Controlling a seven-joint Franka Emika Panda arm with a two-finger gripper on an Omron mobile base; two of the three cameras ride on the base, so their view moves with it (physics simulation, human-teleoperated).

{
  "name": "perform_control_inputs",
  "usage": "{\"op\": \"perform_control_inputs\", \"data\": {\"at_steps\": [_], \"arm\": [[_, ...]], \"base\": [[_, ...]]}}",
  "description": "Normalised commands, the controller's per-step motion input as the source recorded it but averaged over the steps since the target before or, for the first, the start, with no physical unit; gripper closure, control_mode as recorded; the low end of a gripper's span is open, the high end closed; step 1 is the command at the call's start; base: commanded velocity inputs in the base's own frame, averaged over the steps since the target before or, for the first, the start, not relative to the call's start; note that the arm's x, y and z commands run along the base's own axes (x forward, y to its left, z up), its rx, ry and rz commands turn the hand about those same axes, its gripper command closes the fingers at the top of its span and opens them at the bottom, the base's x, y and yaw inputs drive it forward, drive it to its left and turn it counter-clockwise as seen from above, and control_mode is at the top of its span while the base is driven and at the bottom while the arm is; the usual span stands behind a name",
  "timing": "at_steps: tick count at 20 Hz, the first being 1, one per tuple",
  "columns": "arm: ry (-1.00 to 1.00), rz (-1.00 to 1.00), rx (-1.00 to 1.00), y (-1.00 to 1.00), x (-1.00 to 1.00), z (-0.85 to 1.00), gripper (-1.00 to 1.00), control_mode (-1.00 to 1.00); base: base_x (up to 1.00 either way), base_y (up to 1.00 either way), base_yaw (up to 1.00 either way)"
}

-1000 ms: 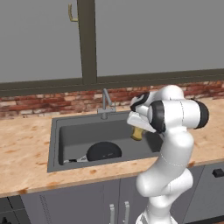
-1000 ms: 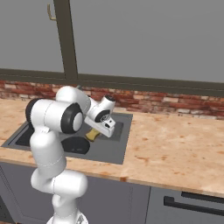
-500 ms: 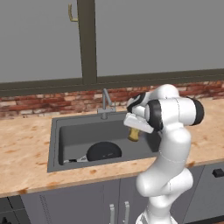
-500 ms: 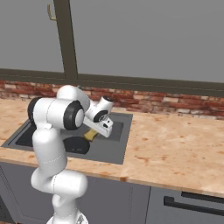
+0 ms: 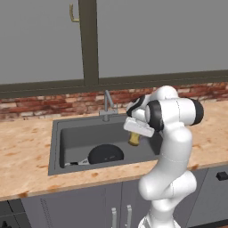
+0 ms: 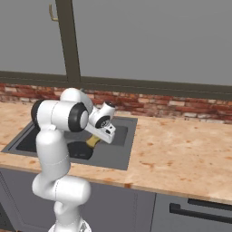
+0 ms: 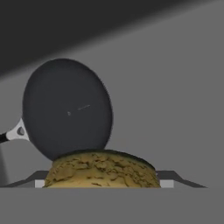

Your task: Pick the pan and sponge and place them into the sink. Then turn on the water.

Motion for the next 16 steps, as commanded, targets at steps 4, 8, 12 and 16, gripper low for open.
{"op": "perform_control_inputs", "data": {"at_steps": [4,8,12,16], "arm": [[0.00,0.02,0.00,0.09,0.00,-0.14,1.00,-1.00],[0.00,0.02,0.00,0.08,0.00,-0.12,1.00,-1.00],[0.00,0.02,0.00,0.10,0.01,-0.13,1.00,-1.00],[0.00,0.02,0.00,0.10,0.03,-0.12,1.00,-1.00]], "base": [[0.00,0.00,0.00],[0.00,0.00,0.00],[0.00,0.00,0.00],[0.00,0.00,0.00]]}}
